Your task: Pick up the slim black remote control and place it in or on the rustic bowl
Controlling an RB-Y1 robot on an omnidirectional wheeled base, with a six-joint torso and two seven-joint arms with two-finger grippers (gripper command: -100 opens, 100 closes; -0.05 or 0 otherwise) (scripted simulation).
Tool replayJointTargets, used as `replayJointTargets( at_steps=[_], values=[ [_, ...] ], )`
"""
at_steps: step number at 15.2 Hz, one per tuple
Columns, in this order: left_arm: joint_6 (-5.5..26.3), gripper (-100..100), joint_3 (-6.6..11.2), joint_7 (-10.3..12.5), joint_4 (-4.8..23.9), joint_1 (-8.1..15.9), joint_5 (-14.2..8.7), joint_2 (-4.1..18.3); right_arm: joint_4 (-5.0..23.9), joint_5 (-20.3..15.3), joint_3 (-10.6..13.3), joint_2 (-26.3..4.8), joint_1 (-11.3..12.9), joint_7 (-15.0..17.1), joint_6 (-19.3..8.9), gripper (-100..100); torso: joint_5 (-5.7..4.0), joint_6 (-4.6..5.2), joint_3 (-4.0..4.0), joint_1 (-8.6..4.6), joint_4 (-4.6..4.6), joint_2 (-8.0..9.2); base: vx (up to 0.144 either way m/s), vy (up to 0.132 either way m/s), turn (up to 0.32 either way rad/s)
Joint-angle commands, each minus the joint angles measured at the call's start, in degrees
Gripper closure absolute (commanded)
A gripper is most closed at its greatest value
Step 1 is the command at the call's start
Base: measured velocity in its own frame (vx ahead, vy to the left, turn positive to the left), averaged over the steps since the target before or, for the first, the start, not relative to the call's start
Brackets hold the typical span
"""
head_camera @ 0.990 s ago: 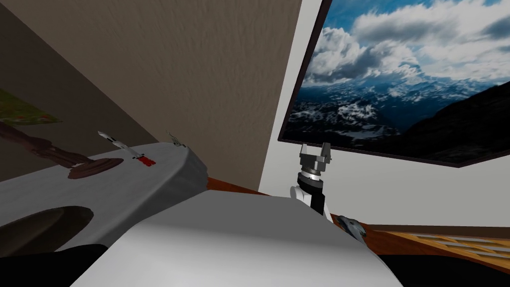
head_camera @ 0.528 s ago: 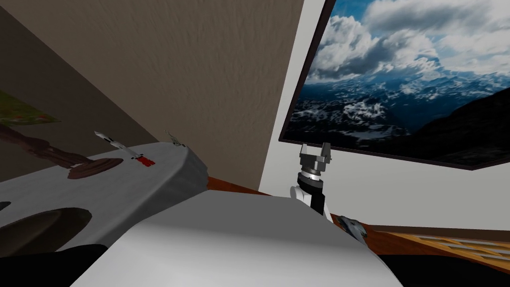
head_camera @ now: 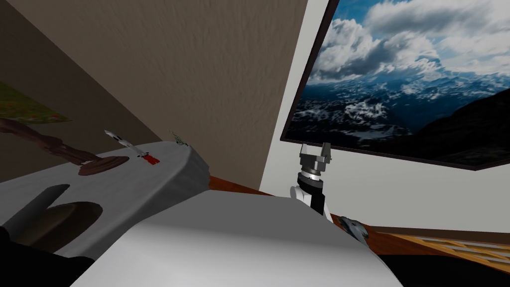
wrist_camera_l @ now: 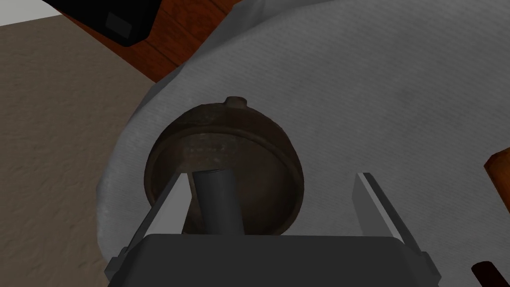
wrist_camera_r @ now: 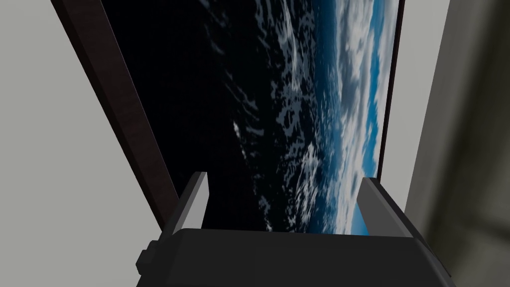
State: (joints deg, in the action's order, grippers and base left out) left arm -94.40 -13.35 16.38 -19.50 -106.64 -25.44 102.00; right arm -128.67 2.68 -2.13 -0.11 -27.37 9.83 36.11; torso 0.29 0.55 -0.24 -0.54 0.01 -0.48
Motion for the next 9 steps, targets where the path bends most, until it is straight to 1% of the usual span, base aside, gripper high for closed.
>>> replayJointTargets(
  at_steps=[1,2,3,4,5,6,7,8,9],
  values=[
    [-1.19,-100,-1.59,1.14,2.3,2.86,2.86,-0.7,0.0,0.0,0.0,0.0,0.0,0.0,0.0,0,0.0,0.0,0.0,0.0,0.0,0.0,-0.01,0.008,-0.003],
    [-1.19,-100,-1.59,1.14,2.3,5.6,3.33,-0.7,0.0,0.0,0.0,0.0,0.0,0.0,0.0,0,0.0,0.0,0.0,-0.01,0.0,0.0,0.0,0.0,0.0],
    [-1.19,-100,-1.59,1.14,2.3,4.78,3.33,-0.7,0.0,0.0,0.0,0.0,0.0,0.0,0.0,0,0.01,0.01,-0.02,-0.02,-0.01,-0.03,0.0,0.0,0.0],
    [-3.28,-100,-1.15,1.5,4.07,4.09,2.06,-0.5,0.0,0.0,0.0,0.0,0.0,0.0,0.0,0,0.01,0.01,-0.03,-0.03,-0.01,-0.05,-0.013,0.009,0.042],
    [-3.28,-100,-1.15,1.5,4.07,4.09,2.06,-0.5,0.0,0.0,0.0,0.0,0.0,0.0,0.0,0,-0.01,0.0,-0.02,-0.02,-0.01,-0.03,-0.022,0.016,0.047],
    [-3.28,-100,-1.15,1.5,4.07,1.84,2.06,-0.5,0.0,0.0,0.0,0.0,0.0,0.0,0.0,0,-0.01,0.01,-0.02,-0.01,-0.01,-0.02,-0.017,0.013,0.009],
    [-3.28,-100,-1.11,1.5,3.67,-2.6,-0.49,-0.5,0.0,0.0,0.0,0.0,0.0,0.0,0.0,0,0.0,0.01,-0.02,-0.01,-0.01,-0.02,-0.01,0.009,-0.012],
    [-3.28,-100,-1.15,1.5,4.07,3.99,2.06,-0.5,0.0,0.0,0.0,0.0,0.0,0.0,0.0,0,0.01,0.0,-0.01,-0.01,0.0,-0.01,0.0,0.0,0.0],
    [-5.38,-100,-0.7,1.86,5.83,2.55,0.79,-0.29,0.0,0.0,0.0,0.0,0.0,0.0,0.0,0,0.01,0.01,-0.01,-0.02,0.0,-0.03,-0.014,0.012,0.041]
  ],
)
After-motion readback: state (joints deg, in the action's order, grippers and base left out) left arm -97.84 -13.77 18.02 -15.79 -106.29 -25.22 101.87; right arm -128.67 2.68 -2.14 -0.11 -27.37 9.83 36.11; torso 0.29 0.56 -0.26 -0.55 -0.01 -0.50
